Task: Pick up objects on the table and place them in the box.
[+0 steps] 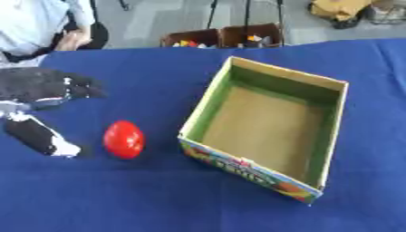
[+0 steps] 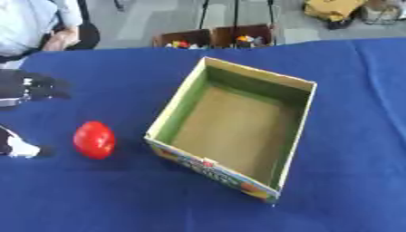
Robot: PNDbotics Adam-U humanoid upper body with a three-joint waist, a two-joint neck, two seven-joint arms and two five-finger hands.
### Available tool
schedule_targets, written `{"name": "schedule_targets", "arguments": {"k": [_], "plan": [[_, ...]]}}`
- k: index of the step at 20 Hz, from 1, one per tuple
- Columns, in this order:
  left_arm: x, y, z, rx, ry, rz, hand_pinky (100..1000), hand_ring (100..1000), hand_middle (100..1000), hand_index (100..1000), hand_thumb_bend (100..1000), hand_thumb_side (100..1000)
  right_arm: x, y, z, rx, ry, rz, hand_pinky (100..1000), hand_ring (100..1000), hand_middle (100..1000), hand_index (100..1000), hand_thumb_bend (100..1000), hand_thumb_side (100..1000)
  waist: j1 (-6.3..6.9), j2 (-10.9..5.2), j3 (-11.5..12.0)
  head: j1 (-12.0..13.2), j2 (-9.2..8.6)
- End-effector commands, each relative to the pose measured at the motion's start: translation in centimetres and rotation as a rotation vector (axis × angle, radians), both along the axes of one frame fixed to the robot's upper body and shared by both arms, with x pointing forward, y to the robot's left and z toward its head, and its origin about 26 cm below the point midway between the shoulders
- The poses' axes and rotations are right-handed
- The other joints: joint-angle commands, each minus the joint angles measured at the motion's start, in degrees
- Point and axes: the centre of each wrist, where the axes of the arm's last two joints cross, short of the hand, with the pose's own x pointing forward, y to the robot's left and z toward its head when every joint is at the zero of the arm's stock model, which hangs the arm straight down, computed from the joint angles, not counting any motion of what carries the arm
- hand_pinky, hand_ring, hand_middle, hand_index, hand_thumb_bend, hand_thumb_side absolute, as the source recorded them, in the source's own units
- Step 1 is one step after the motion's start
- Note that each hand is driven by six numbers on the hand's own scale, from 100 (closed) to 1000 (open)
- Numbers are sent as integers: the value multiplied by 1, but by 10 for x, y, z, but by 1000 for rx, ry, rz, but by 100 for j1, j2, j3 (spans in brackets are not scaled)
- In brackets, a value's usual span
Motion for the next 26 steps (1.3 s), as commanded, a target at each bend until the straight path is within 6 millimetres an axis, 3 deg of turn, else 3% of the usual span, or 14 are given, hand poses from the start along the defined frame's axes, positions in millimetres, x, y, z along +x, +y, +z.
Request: {"name": "schedule_targets", "arguments": {"k": [1, 6, 15, 26], "plan": [[0, 7, 7, 137, 56, -12, 929, 1000, 1000, 1000, 612, 748, -1, 1, 7, -20, -22, 1, 732, 785, 655, 775, 100, 949, -93, 16, -4, 29, -55], [6, 9, 2, 177, 65, 15, 924, 1000, 1000, 1000, 617, 722, -1, 2, 6, -22, -21, 7, 733, 785, 654, 773, 100, 949, -98, 41, -19, 49, -36], [15, 14, -10, 134, 129, -44, 856, 1000, 1000, 1000, 458, 596, -1, 4, 6, -21, -17, 11, 736, 788, 652, 771, 100, 955, -87, 83, -40, 42, -52], [26, 22, -29, 65, 226, -108, 795, 971, 1000, 1000, 389, 555, 0, 5, 6, -17, -15, 15, 738, 790, 651, 769, 100, 957, -85, 101, -55, 39, -67]]}}
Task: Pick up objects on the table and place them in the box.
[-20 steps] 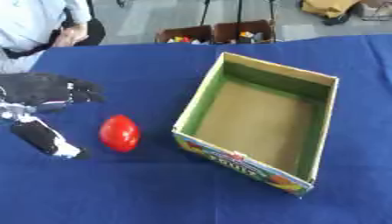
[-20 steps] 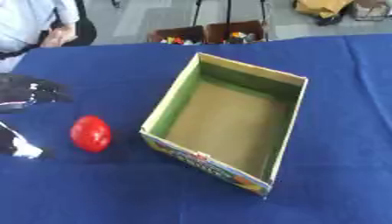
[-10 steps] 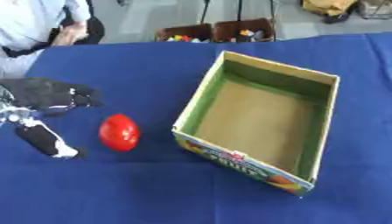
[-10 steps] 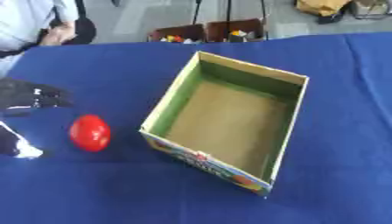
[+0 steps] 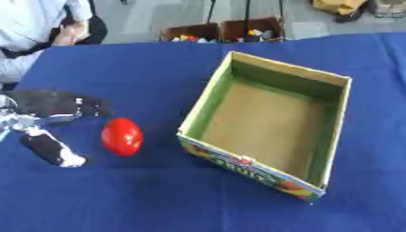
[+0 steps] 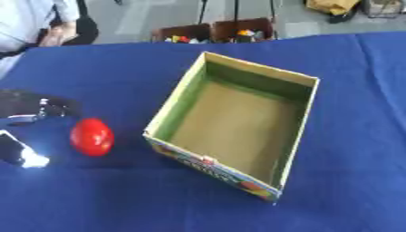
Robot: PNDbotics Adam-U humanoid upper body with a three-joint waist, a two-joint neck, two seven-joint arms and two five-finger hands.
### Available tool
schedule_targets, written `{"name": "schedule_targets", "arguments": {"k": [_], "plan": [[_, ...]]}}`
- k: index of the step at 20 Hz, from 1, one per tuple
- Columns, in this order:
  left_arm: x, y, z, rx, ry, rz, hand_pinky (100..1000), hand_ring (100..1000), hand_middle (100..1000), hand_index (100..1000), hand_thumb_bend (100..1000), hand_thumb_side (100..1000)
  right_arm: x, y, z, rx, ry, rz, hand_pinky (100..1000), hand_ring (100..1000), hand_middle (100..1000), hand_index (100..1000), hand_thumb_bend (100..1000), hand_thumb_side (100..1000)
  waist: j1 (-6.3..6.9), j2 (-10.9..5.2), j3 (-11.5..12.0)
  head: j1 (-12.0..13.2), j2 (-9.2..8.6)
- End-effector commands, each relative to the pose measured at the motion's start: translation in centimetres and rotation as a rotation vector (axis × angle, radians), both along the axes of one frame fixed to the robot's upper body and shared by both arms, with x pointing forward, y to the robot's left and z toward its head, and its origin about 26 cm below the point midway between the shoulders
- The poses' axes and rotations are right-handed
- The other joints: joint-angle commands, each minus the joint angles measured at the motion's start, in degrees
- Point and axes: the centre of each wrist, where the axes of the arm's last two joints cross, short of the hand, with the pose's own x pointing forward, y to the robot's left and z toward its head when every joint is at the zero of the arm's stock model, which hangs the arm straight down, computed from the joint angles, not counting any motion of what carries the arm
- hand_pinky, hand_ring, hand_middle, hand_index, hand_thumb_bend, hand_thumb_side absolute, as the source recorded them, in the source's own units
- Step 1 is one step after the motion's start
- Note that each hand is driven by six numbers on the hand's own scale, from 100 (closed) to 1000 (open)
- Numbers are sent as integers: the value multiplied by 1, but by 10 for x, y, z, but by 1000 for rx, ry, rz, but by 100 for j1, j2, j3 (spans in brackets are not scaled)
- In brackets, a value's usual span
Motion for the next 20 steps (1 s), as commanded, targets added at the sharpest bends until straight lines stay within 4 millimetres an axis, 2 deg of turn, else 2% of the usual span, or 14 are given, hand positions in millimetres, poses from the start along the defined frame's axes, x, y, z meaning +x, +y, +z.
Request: {"name": "schedule_targets", "arguments": {"k": [1, 9, 13, 20], "plan": [[0, 3, 7, 143, 90, -95, 786, 966, 1000, 1000, 384, 552, -2, 0, 6, -19, -20, 2, 738, 790, 651, 769, 100, 957, -86, 6, -1, 3, -67], [2, -1, 3, 102, 103, -149, 723, 927, 1000, 1000, 369, 554, -2, 1, 7, -14, -22, 5, 739, 790, 649, 766, 100, 958, -100, 18, -7, 5, -102], [4, -1, 1, 110, 110, -138, 764, 976, 1000, 1000, 407, 578, -2, 1, 6, -14, -21, 6, 740, 791, 649, 763, 100, 959, -104, 26, -11, 3, -104], [-6, -6, 36, 159, -30, -78, 824, 1000, 1000, 1000, 429, 615, -2, 0, 5, -15, -14, 4, 740, 791, 648, 754, 100, 960, -110, 6, 32, -20, -71]]}}
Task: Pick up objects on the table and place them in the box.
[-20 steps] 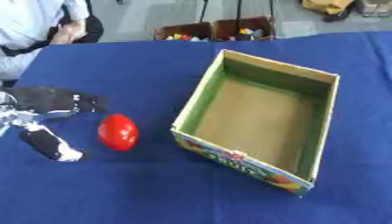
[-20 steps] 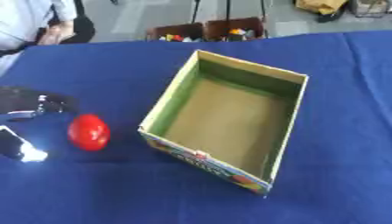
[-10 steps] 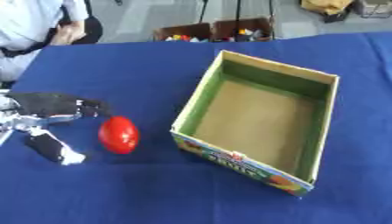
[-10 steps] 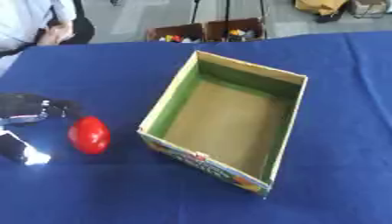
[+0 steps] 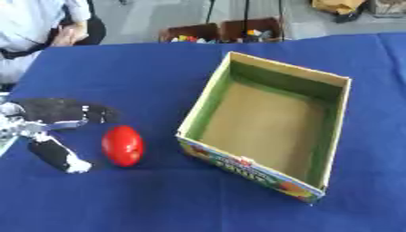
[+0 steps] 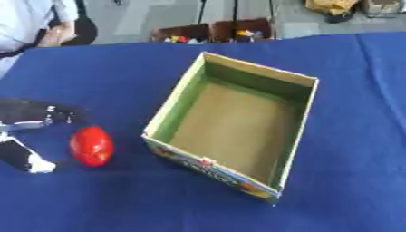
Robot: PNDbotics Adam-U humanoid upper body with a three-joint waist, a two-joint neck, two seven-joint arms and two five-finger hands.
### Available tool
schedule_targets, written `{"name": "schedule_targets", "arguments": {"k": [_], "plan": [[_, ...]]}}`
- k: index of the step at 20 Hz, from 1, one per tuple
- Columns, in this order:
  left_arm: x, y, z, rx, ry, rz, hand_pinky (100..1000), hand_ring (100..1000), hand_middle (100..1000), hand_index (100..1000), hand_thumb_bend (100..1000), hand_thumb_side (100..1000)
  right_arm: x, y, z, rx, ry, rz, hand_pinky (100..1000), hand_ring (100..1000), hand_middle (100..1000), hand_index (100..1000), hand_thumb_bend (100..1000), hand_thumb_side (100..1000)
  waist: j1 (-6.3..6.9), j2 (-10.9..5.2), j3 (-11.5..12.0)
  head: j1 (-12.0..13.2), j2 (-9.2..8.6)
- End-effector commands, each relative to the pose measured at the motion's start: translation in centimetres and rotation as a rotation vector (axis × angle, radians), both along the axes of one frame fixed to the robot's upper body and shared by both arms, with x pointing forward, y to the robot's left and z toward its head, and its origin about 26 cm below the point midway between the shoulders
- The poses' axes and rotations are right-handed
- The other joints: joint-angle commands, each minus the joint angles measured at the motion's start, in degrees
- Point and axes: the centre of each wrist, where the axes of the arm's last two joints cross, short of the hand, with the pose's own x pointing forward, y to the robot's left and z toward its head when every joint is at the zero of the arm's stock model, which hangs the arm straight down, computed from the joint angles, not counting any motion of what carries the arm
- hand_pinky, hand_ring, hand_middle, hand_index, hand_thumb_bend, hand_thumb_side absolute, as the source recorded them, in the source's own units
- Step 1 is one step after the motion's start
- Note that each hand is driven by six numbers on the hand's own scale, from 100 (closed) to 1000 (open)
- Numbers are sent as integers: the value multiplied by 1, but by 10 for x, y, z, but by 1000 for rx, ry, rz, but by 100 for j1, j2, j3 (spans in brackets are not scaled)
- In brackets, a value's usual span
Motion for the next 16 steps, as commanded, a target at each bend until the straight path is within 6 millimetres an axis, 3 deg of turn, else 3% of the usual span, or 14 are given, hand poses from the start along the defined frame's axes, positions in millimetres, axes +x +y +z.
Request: {"name": "schedule_targets", "arguments": {"k": [1, 3, 4, 8, 16], "plan": [[-9, 1, 28, 163, 11, -53, 824, 1000, 1000, 1000, 431, 617, -2, -1, 6, -18, -15, 1, 740, 791, 648, 754, 100, 961, -98, -30, 11, -10, -36], [-9, -1, 28, 148, 14, -68, 830, 1000, 1000, 1000, 474, 629, -2, -1, 6, -18, -14, 1, 741, 792, 648, 754, 100, 963, -95, -40, 13, 10, -40], [-8, -1, 27, 141, 21, -76, 866, 1000, 1000, 1000, 550, 650, -2, 0, 5, -17, -13, 2, 741, 792, 648, 754, 100, 964, -93, -43, 10, 21, -43], [-5, -2, 21, 138, 51, -105, 872, 1000, 1000, 1000, 636, 667, -2, 0, 6, -15, -13, 4, 741, 792, 647, 754, 100, 966, -90, -45, -13, 40, -51], [5, -5, 10, 166, 85, -121, 865, 1000, 1000, 1000, 604, 660, -2, 0, 6, -14, -15, 11, 742, 793, 647, 754, 100, 967, -88, -39, -67, 80, -65]]}}
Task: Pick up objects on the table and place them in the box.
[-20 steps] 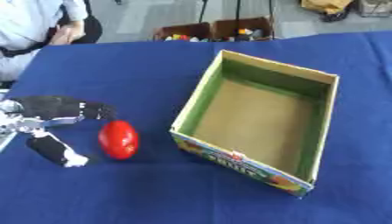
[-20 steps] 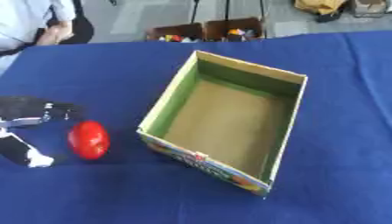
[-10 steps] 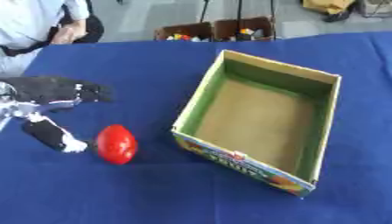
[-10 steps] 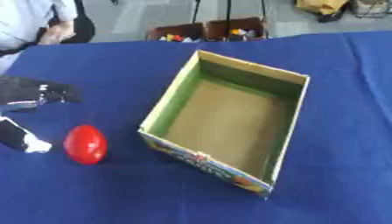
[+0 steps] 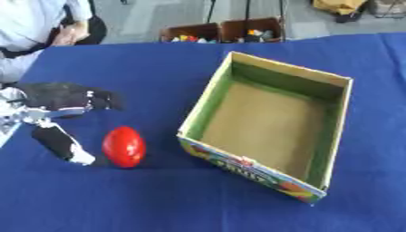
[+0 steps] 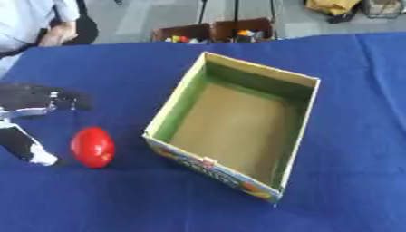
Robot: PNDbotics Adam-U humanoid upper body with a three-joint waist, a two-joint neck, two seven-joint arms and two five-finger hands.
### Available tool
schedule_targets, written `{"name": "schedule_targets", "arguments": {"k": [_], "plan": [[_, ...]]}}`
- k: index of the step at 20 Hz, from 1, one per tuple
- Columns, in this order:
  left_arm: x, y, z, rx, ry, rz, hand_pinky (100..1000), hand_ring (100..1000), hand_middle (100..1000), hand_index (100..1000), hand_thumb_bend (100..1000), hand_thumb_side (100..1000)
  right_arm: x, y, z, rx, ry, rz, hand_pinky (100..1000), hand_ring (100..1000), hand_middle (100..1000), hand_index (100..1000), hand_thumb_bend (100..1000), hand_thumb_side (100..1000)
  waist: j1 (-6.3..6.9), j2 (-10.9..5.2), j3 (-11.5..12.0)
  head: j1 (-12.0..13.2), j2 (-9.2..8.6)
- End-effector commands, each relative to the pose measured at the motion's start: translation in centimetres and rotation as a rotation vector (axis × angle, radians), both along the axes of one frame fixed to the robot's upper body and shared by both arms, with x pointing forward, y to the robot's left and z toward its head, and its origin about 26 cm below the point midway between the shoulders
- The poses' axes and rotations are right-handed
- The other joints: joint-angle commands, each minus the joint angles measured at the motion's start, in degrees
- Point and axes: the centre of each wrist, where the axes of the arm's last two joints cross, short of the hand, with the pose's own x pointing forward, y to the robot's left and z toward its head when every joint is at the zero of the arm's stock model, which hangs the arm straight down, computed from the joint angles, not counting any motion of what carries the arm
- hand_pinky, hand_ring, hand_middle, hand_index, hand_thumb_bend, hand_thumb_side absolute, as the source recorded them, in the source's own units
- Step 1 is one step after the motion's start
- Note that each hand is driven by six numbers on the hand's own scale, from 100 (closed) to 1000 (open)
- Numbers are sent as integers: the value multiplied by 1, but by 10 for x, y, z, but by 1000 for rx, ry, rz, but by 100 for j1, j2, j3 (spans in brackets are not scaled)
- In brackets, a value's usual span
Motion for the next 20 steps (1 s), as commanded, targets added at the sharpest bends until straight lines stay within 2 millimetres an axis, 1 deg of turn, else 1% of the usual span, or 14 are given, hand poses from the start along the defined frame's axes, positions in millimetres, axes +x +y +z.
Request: {"name": "schedule_targets", "arguments": {"k": [1, 9, 20], "plan": [[1, 2, 9, 190, 74, -81, 865, 1000, 1000, 1000, 601, 660, -2, 0, 6, -15, -19, 8, 742, 793, 647, 754, 100, 967, -84, -37, -9, 25, -65], [8, -1, -1, 220, 95, -83, 853, 1000, 1000, 1000, 605, 663, -1, 1, 7, -13, -19, 11, 743, 794, 645, 754, 100, 970, -65, -28, -32, 30, -70], [12, -8, -7, 221, 111, -107, 830, 1000, 1000, 1000, 603, 669, -1, 1, 7, -14, -19, 15, 744, 795, 645, 754, 100, 971, -48, -22, -44, 57, -63]]}}
